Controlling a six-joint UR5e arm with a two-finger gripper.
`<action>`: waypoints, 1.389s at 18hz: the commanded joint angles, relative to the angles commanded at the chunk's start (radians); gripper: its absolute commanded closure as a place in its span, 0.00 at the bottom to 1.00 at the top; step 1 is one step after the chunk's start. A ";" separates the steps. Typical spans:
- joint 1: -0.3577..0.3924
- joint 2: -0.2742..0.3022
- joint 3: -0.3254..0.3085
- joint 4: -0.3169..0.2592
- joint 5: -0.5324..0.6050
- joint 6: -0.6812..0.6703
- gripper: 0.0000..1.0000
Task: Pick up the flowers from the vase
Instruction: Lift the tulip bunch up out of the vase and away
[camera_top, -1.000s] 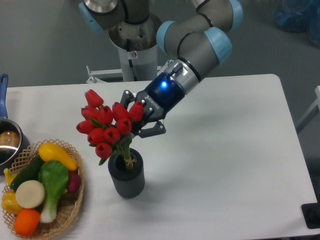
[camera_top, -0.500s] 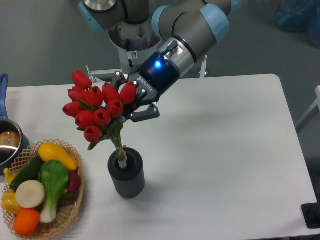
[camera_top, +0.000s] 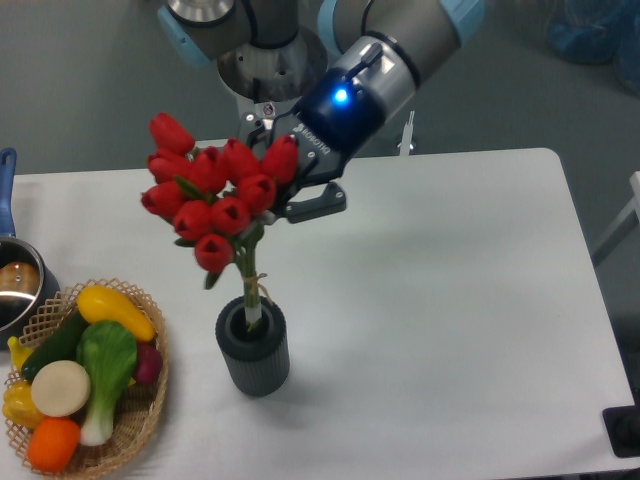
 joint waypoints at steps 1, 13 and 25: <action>0.014 0.000 0.015 -0.002 0.005 -0.014 0.76; 0.213 -0.051 0.048 0.002 0.003 0.047 0.76; 0.235 -0.049 0.034 0.002 0.003 0.064 0.76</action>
